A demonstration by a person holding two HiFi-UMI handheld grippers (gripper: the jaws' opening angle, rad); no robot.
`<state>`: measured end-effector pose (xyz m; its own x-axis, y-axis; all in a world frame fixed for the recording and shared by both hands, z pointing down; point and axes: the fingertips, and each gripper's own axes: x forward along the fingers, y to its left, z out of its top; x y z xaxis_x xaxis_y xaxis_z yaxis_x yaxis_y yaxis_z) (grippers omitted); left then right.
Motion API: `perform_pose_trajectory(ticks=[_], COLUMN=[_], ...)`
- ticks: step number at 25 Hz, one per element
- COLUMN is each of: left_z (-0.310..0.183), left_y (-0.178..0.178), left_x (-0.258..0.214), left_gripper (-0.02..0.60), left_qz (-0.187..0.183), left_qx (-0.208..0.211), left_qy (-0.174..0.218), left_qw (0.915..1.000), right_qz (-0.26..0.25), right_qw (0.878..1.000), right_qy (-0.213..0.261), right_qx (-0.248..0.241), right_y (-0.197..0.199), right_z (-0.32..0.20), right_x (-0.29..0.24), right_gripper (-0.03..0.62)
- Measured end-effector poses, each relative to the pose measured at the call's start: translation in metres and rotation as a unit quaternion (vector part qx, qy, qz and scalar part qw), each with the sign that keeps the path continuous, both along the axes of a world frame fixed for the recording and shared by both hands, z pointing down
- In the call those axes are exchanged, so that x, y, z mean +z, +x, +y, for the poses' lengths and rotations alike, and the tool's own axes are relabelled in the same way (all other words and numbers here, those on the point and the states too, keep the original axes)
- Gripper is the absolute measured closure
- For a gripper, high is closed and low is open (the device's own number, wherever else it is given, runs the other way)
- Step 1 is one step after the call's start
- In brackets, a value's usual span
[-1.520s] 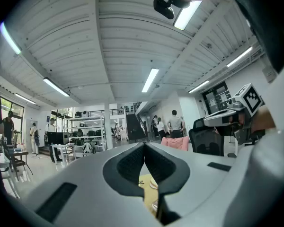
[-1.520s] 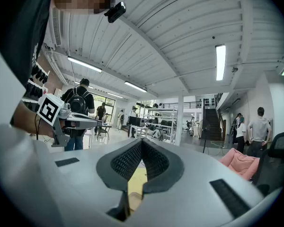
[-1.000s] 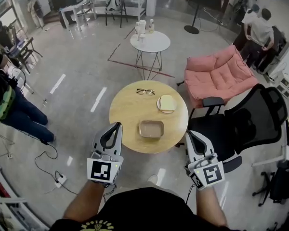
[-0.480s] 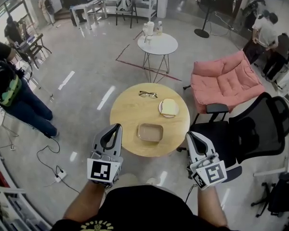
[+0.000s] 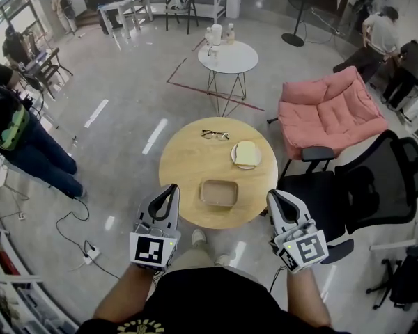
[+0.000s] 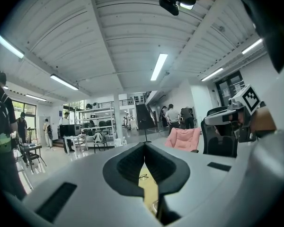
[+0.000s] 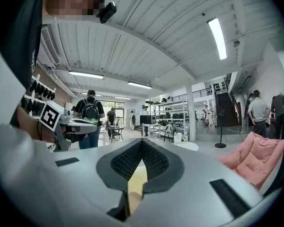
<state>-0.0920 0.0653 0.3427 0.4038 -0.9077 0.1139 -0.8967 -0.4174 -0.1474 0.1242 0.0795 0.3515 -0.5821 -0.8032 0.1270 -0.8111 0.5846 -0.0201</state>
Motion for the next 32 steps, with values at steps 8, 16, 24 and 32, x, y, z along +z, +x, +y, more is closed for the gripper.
perform_pose_trajectory(ticks=[8,16,24,32], left_z=[-0.049,-0.095,-0.138,-0.166], left_y=[0.007,0.0,0.0,0.0], left_x=[0.007,0.023,0.028,0.049], left_gripper=[0.565,0.565,0.565,0.565], left_qz=[0.007,0.016,0.025,0.032], left_qx=[0.03,0.046,0.069,0.097], left_qy=[-0.013,-0.029,-0.034,-0.056], left_qw=[0.9994,0.9984,0.9967,0.9932], right_qz=[0.009,0.018,0.027,0.04], right_qw=[1.0,0.999,0.999,0.997], right_qy=[-0.013,-0.027,-0.036,-0.048], right_qx=[0.006,0.015,0.024,0.048], right_y=[-0.01,-0.023,-0.035,-0.042], right_z=[-0.043,-0.088,-0.124,-0.147], right_x=[0.005,0.014,0.02,0.029], right_gripper=[0.579,0.579,0.579,0.579])
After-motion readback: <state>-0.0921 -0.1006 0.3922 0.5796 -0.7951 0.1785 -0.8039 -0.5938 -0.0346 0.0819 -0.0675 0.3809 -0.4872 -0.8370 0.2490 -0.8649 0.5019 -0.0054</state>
